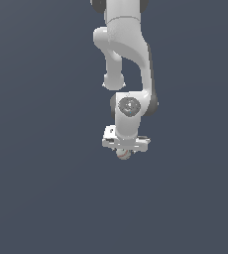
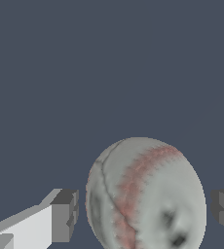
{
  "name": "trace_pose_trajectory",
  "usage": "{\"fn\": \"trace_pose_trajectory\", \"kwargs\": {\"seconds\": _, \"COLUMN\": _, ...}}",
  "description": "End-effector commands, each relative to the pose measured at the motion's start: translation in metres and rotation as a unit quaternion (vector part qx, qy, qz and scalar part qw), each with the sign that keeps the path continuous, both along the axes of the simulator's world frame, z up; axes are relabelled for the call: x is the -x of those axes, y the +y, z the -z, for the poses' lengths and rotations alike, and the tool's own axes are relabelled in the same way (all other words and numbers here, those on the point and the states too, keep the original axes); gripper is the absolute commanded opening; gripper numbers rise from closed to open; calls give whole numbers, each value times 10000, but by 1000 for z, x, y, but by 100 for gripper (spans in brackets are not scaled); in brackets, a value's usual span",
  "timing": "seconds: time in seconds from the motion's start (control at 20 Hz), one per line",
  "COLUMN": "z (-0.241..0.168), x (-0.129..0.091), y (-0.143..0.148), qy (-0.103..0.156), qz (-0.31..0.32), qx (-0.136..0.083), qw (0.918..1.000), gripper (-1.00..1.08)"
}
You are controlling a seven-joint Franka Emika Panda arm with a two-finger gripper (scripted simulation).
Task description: Pick up the object and move it to a goal position.
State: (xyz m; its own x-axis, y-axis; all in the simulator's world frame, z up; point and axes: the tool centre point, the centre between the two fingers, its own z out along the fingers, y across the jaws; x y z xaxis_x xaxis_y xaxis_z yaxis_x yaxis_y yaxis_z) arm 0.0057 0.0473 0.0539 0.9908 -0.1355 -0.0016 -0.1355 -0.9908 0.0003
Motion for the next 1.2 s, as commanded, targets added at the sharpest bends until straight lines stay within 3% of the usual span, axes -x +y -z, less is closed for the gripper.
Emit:
{"fn": "trace_pose_trajectory", "kwargs": {"seconds": 0.0, "z": 5, "x": -1, "y": 0, "qy": -8, "qz": 2, "qx": 0, "qw": 10000, "gripper": 100}}
{"fn": "trace_pose_trajectory", "kwargs": {"seconds": 0.1, "z": 6, "x": -1, "y": 0, "qy": -8, "qz": 2, "qx": 0, "qw": 10000, "gripper": 100}}
{"fn": "trace_pose_trajectory", "kwargs": {"seconds": 0.15, "z": 6, "x": -1, "y": 0, "qy": -8, "qz": 2, "qx": 0, "qw": 10000, "gripper": -100}}
{"fn": "trace_pose_trajectory", "kwargs": {"seconds": 0.75, "z": 4, "x": -2, "y": -1, "qy": -7, "qz": -1, "qx": -2, "qw": 10000, "gripper": -100}}
{"fn": "trace_pose_trajectory", "kwargs": {"seconds": 1.15, "z": -28, "x": -7, "y": -32, "qy": -7, "qz": -1, "qx": -2, "qw": 10000, "gripper": -100}}
